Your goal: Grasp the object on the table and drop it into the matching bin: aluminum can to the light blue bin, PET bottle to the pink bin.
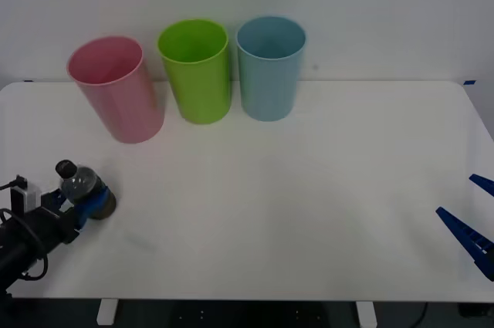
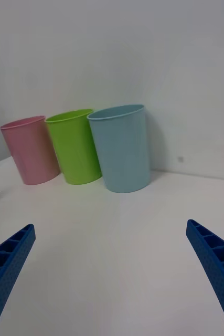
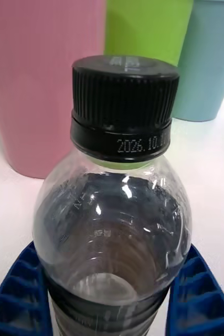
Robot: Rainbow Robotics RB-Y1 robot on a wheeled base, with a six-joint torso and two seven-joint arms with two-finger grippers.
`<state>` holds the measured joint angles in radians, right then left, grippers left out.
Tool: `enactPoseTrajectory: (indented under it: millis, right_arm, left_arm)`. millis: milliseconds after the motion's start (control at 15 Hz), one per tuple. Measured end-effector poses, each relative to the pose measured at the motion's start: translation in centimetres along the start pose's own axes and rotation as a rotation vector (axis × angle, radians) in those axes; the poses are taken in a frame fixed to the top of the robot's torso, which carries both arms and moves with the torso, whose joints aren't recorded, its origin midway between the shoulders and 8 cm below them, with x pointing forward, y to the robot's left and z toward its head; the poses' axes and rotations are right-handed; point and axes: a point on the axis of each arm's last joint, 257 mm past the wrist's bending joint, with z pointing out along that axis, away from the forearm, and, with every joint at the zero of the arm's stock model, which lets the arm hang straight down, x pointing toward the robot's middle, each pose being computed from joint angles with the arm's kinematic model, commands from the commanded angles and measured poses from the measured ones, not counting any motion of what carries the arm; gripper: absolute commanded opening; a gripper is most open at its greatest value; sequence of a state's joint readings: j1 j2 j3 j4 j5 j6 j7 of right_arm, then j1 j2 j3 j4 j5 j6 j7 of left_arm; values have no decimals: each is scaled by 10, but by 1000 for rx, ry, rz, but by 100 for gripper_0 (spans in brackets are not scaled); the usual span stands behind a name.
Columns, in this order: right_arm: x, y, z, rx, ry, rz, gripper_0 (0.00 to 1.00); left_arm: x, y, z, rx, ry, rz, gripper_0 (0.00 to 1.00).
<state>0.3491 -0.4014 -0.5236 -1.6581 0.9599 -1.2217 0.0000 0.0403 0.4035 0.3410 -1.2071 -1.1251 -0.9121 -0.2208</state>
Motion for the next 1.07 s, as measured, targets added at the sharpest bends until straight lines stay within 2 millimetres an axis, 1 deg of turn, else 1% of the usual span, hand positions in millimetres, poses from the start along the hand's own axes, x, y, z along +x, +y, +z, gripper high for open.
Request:
enactPoseTrajectory:
  millis: [333,533,733,1067]
  right_arm:
    - [0,0,0,0,0,0,100]
    - [0,0,0,0,0,0,100]
    - [0,0,0,0,0,0,100]
    - [0,0,0,0,0,0,100]
  left_arm:
    - [-3,3,-3,-4,-6,-4,0]
    - [-11,8,-13,-9,-31,-26,0]
    - [-33,14,-26,-27,-78,-56,0]
    - [-85,25,-50,-44,-152,-141,0]
